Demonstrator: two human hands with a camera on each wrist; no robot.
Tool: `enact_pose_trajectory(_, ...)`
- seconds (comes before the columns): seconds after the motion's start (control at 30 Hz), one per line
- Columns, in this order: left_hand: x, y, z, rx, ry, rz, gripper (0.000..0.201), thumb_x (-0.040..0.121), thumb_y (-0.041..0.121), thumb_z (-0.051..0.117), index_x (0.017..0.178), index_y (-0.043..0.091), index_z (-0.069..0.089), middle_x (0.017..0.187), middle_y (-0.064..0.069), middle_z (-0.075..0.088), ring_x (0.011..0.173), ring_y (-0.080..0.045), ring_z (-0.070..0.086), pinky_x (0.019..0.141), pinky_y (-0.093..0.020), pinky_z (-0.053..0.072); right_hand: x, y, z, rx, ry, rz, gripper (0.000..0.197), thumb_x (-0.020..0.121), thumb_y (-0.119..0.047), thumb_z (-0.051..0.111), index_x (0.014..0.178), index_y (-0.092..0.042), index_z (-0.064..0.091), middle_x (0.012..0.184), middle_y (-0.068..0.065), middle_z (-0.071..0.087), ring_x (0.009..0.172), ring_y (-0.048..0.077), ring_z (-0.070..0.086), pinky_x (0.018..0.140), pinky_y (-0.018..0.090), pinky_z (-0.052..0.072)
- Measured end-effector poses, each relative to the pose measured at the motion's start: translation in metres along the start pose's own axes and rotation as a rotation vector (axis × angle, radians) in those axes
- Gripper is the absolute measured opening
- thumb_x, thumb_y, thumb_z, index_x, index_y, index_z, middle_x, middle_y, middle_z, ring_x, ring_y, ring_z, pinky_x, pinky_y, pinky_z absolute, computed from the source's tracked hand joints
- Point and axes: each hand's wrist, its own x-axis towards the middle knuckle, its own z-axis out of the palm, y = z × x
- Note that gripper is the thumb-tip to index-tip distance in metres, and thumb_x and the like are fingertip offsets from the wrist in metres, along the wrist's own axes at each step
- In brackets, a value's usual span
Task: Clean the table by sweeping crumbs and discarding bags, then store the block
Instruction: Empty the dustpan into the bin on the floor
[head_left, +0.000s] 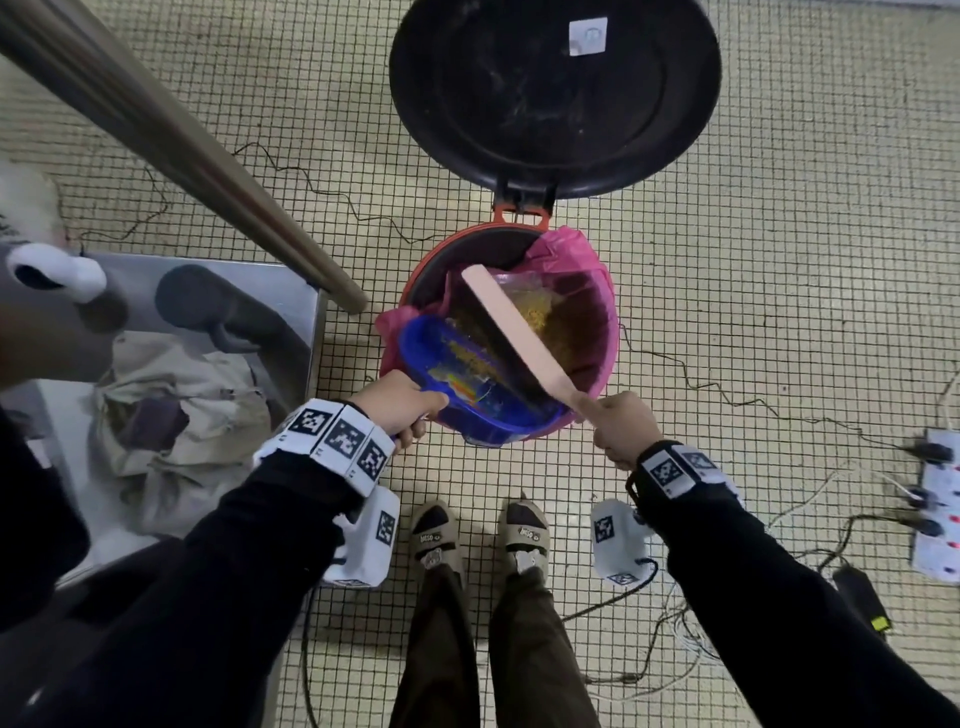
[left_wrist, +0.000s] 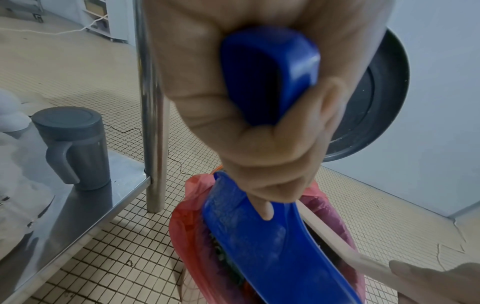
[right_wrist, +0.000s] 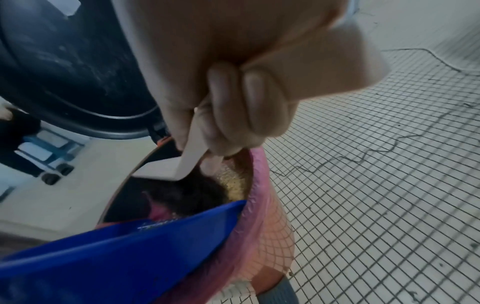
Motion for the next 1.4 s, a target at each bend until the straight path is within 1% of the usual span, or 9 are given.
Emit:
enact_pose_trajectory(0.2, -0.002, 0.004, -0.001, 0.018, -0.006, -0.006, 0.017, 0.093, 0.025, 0.05, 0.099, 0.01, 0.054, 0.056, 0.0, 0.041, 0.034, -0.006, 0.032, 0.035, -0.013, 0.027, -0.002, -0.002, 0.009, -0.188, -0.007, -0.082, 0.051, 0.095, -0.044, 0.045, 0.094, 0.001, 0.07, 0.055, 0.001, 0.044, 0.047, 0.015, 0.04, 0.046, 0.026, 0.032)
enact_pose_trajectory(0.33, 0.0, 0.001, -0.003, 0.006, -0.01, -0.01, 0.021, 0.093, 0.026, 0.051, 0.102, 0.008, 0.056, 0.056, 0.0, 0.043, 0.033, -0.006, 0.034, 0.036, -0.013, 0.027, -0.001, 0.002, 0.018, -0.145, -0.042, -0.118, 0.058, 0.093, -0.045, 0.049, 0.09, 0.01, 0.066, 0.051, 0.003, 0.041, 0.039, 0.012, 0.037, 0.038, 0.021, 0.03)
enact_pose_trajectory(0.5, 0.003, -0.001, 0.001, 0.019, 0.011, -0.006, 0.031, 0.093, 0.027, 0.05, 0.108, 0.001, 0.058, 0.056, 0.0, 0.044, 0.035, -0.008, 0.035, 0.034, -0.014, 0.028, 0.004, 0.002, 0.019, -0.251, 0.033, -0.104, 0.049, 0.095, -0.047, 0.043, 0.079, -0.008, 0.067, 0.065, 0.007, 0.054, 0.068, 0.027, 0.053, 0.055, 0.029, 0.036)
enact_pose_trajectory(0.57, 0.005, -0.003, 0.002, 0.023, 0.016, -0.006, 0.035, 0.093, 0.028, 0.05, 0.11, -0.002, 0.058, 0.056, -0.001, 0.044, 0.037, -0.009, 0.035, 0.035, -0.015, 0.028, 0.005, 0.0, 0.018, -0.198, 0.034, -0.094, 0.049, 0.095, -0.044, 0.044, 0.063, -0.01, 0.058, 0.056, 0.004, 0.046, 0.057, 0.023, 0.045, 0.047, 0.027, 0.032)
enact_pose_trajectory(0.73, 0.007, -0.004, 0.002, 0.025, 0.007, 0.003, 0.024, 0.093, 0.028, 0.05, 0.097, 0.005, 0.056, 0.055, -0.002, 0.045, 0.035, -0.009, 0.035, 0.035, -0.015, 0.028, -0.001, 0.008, 0.016, -0.183, -0.019, -0.084, 0.049, 0.095, -0.044, 0.046, 0.095, -0.001, 0.069, 0.055, -0.001, 0.044, 0.047, 0.012, 0.038, 0.045, 0.024, 0.031)
enact_pose_trajectory(0.87, 0.01, -0.011, 0.004, 0.059, 0.025, 0.015, 0.023, 0.094, 0.03, 0.05, 0.087, 0.008, 0.054, 0.056, -0.001, 0.045, 0.039, -0.01, 0.036, 0.036, -0.018, 0.03, 0.008, 0.005, 0.009, -0.005, 0.056, 0.005, 0.054, 0.093, -0.045, 0.049, 0.089, 0.007, 0.066, 0.057, 0.005, 0.043, 0.042, 0.015, 0.035, 0.033, 0.021, 0.029)
enact_pose_trajectory(1.0, 0.009, -0.021, 0.0, 0.019, -0.007, 0.04, 0.024, 0.096, 0.027, 0.048, 0.076, 0.013, 0.052, 0.056, 0.0, 0.042, 0.033, -0.006, 0.033, 0.032, -0.013, 0.028, 0.003, 0.01, 0.001, -0.002, -0.09, 0.036, 0.046, 0.091, -0.047, 0.052, 0.082, -0.005, 0.069, 0.05, 0.005, 0.043, 0.025, 0.007, 0.031, 0.028, 0.014, 0.024)
enact_pose_trajectory(1.17, 0.009, -0.047, -0.004, 0.058, -0.011, 0.107, 0.021, 0.096, 0.03, 0.046, 0.091, 0.012, 0.055, 0.055, 0.002, 0.042, 0.03, -0.003, 0.034, 0.031, -0.015, 0.029, 0.014, 0.009, -0.005, 0.099, 0.073, 0.065, 0.051, 0.091, -0.045, 0.051, 0.081, 0.003, 0.064, 0.048, 0.005, 0.044, 0.023, 0.008, 0.031, 0.029, 0.012, 0.023)
enact_pose_trajectory(1.4, 0.014, -0.072, -0.009, 0.099, 0.017, 0.164, 0.032, 0.095, 0.029, 0.048, 0.106, 0.001, 0.059, 0.052, 0.003, 0.043, 0.032, -0.005, 0.035, 0.034, -0.016, 0.03, 0.014, 0.007, -0.018, 0.045, -0.011, 0.062, 0.053, 0.092, -0.044, 0.05, 0.093, 0.006, 0.069, 0.049, 0.004, 0.044, 0.031, 0.01, 0.032, 0.031, 0.015, 0.025)
